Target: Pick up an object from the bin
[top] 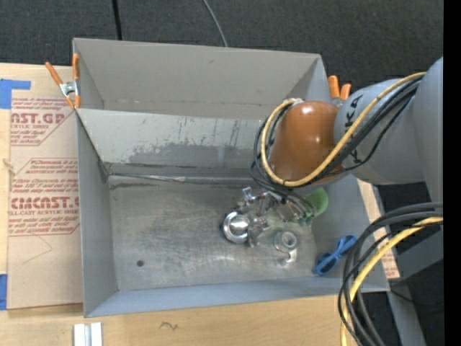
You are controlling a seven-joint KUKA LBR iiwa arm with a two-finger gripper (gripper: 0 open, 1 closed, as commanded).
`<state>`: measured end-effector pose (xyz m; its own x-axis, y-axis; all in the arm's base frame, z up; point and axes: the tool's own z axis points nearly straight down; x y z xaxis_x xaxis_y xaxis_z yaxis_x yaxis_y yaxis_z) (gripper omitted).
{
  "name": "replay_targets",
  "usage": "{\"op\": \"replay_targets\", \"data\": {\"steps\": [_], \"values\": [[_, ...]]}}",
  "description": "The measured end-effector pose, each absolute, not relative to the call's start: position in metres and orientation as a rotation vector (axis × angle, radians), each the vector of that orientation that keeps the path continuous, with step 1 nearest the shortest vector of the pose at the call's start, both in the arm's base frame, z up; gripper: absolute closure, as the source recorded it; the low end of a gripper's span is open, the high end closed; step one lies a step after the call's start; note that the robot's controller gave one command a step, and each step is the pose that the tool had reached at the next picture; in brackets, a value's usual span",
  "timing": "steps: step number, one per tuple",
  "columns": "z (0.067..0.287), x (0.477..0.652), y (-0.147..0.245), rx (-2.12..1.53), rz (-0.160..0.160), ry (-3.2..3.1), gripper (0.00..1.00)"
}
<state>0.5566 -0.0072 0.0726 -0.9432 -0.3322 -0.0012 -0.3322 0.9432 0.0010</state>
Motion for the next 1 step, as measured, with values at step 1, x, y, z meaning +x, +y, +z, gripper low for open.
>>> {"op": "replay_targets", "data": {"steps": [1], "values": [[0.2114,0.5811,-0.0021,-0.867,-0.003,3.009,1.0]]}}
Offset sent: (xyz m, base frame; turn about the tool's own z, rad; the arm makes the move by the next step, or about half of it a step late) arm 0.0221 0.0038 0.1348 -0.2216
